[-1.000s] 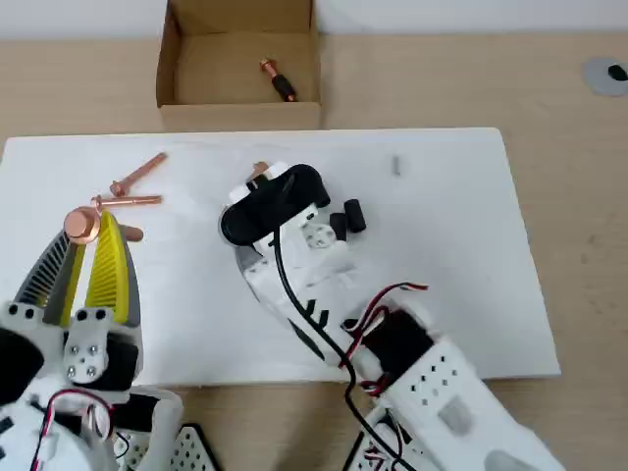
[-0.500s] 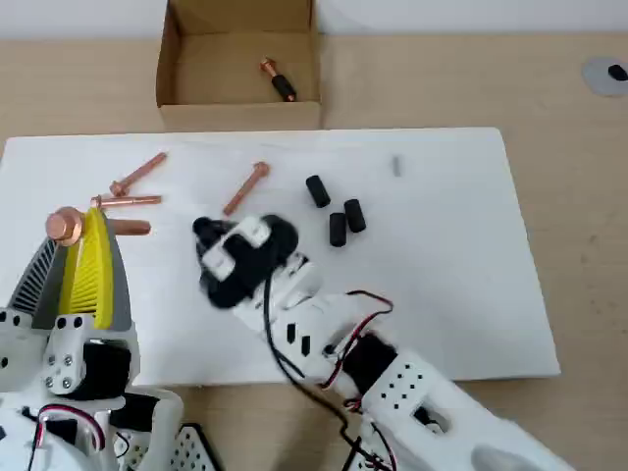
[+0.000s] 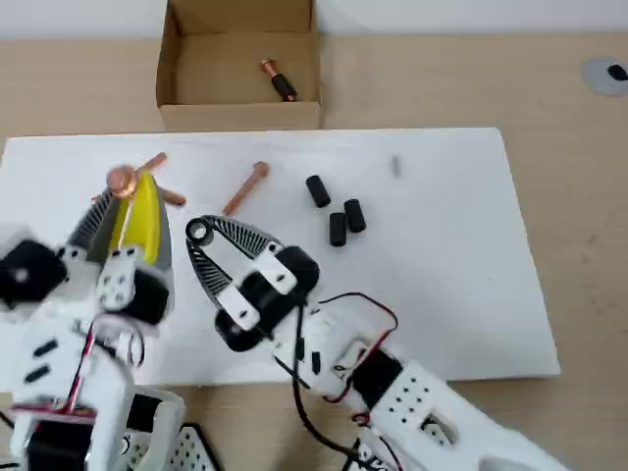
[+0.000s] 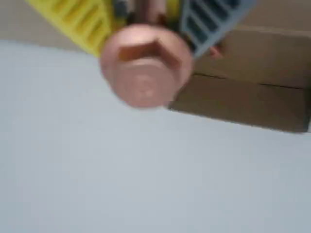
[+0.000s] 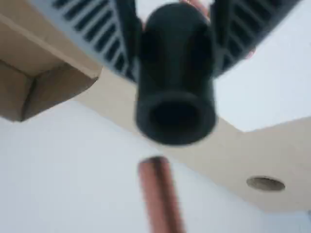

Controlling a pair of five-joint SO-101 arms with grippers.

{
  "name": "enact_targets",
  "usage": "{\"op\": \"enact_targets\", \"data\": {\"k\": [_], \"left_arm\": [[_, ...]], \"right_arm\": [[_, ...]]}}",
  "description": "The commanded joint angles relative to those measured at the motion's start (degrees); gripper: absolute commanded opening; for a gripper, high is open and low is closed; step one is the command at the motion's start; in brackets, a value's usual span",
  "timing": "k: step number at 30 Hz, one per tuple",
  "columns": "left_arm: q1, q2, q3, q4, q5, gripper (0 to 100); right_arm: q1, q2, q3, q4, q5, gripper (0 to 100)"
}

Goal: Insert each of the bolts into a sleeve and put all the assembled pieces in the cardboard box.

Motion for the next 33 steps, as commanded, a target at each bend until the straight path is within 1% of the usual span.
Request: {"op": "enact_targets", "data": {"k": [1,6,8,10,12,15,19,23,28,30,33], "left_arm": [[-1.49,1.19,-0.97,-3.08,-1.58,1],[0.44,4.35,-6.07,-3.08,-1.58,1],[1.93,6.11,-9.58,-2.37,-1.58,1],[4.22,8.66,-14.77,1.58,-1.58,1],[8.09,12.35,-20.57,7.38,-2.02,1],[12.66,18.86,-28.75,16.62,-5.45,2],[14.24,24.84,-36.22,23.91,-8.44,1],[14.15,26.15,-38.95,29.10,-11.96,1],[14.15,26.15,-38.95,30.77,-11.52,1],[14.24,26.07,-38.95,30.77,-9.93,1],[16.70,26.07,-38.59,31.30,-9.32,1]], "right_arm": [[-0.84,-6.64,3.56,-1.49,0.53,1.0],[-0.84,-14.11,10.24,-1.41,0.53,1.0],[-0.75,-15.78,11.82,0.35,0.44,0.9],[-0.57,-17.01,12.35,3.87,0.26,0.9],[-0.57,-17.89,12.35,6.07,0.18,0.9],[-0.04,-19.12,12.09,6.42,0.18,0.9],[0.13,-20.26,12.44,6.68,0.18,0.9],[0.13,-20.53,12.44,6.68,0.18,0.9],[0.13,-20.35,12.44,6.68,0.18,0.9],[0.13,-20.26,12.44,6.68,0.18,0.9],[0.13,-20.26,12.44,6.68,0.18,0.9]]}}
